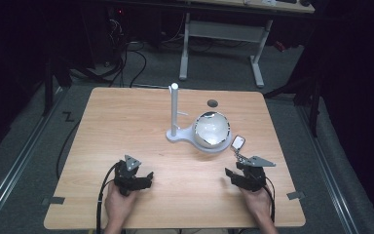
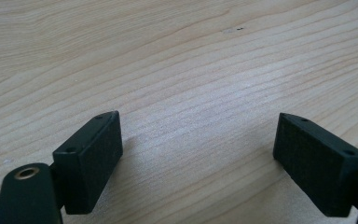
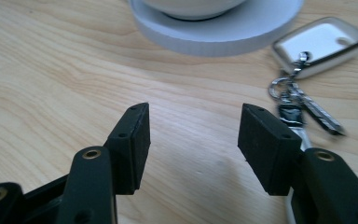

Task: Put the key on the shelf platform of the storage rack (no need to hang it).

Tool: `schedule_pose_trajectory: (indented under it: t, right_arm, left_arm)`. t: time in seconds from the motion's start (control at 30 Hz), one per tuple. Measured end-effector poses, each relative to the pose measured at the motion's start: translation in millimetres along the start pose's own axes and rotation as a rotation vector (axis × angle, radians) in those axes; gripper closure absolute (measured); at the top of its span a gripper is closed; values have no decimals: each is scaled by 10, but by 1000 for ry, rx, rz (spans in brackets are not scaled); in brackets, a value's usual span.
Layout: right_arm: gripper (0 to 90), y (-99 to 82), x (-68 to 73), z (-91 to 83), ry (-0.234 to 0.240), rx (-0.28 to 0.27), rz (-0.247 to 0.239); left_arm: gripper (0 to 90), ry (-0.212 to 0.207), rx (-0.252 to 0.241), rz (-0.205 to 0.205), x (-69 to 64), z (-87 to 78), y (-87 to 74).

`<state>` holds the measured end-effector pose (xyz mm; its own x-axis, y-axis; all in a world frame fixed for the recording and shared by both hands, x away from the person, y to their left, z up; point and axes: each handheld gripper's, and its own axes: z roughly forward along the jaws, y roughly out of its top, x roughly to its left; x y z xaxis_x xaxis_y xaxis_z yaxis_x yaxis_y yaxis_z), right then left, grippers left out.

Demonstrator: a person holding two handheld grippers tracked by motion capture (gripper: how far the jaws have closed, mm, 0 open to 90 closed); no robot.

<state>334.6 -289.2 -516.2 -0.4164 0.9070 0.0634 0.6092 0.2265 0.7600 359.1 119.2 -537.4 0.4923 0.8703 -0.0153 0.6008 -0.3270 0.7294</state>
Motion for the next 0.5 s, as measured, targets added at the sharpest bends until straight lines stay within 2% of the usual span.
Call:
schedule_pose_trajectory:
  t: [0.27, 0.5]
  right_arm:
    - [490, -2, -221, -108, -45, -14, 50]
    - [540, -18, -348, -95, -80, -2, 78]
  left_arm:
    - [160, -1, 0, -2, -1, 0, 0]
    - [160, 0, 0, -2, -1, 0, 0]
